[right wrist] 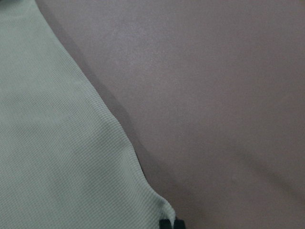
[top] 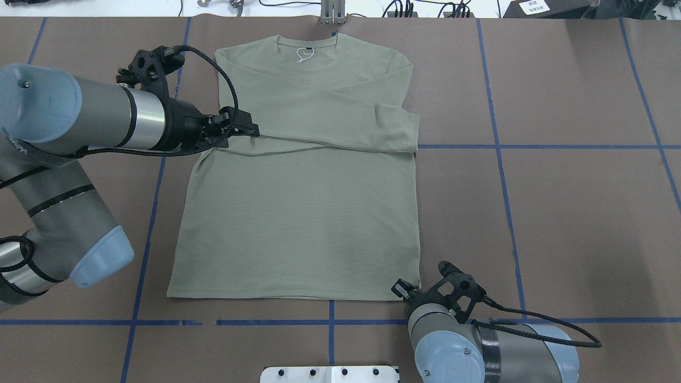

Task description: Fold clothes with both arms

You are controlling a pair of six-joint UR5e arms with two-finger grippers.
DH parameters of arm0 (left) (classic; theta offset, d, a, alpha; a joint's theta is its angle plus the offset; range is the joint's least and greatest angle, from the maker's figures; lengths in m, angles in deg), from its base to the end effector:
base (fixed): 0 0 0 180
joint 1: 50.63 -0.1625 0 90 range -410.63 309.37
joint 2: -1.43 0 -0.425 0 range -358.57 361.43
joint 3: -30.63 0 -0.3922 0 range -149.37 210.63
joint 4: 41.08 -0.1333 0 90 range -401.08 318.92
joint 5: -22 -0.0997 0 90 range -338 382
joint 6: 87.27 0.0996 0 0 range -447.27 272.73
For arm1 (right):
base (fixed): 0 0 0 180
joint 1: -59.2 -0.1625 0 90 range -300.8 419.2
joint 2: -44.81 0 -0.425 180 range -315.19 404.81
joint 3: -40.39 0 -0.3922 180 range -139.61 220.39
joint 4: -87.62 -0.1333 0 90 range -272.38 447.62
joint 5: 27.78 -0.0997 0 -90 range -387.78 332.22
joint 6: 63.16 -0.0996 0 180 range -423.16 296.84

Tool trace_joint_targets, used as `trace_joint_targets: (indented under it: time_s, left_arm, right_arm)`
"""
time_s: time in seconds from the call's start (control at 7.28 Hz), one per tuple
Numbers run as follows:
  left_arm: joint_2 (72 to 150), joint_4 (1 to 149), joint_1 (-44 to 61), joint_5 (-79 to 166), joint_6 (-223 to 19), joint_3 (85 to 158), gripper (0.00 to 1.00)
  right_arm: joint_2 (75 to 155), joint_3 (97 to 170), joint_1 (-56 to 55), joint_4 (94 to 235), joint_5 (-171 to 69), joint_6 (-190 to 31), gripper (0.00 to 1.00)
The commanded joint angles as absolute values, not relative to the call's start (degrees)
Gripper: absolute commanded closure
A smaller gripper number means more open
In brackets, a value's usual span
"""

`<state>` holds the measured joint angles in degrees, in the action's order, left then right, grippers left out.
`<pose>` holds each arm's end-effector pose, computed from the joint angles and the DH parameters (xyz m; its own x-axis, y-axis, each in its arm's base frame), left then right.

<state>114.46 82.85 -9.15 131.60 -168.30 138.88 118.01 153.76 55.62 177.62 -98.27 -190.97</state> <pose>0.3662 -0.4571 0.2224 0.2483 -0.0235 -0.9684 0.3465 0.9357 0.0662 -0.5478 -0.2012 0.3238 0.4346 0.6062 0.6661 -0.6839 0.7034 -0.1938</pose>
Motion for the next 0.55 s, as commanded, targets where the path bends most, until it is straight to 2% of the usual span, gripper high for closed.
trace_joint_targets:
  time_s: [0.0,0.41]
  left_arm:
    - [114.37,82.85,-9.06,131.69,-168.56,139.26,0.24]
    - [105.79,82.15,-12.63,127.93,-181.01,143.90,0.24]
  right_arm:
    - [117.76,155.43,55.42,177.62,-98.36,-190.96,1.00]
    - [121.43,161.84,55.07,177.62,-100.10,-191.13,1.00]
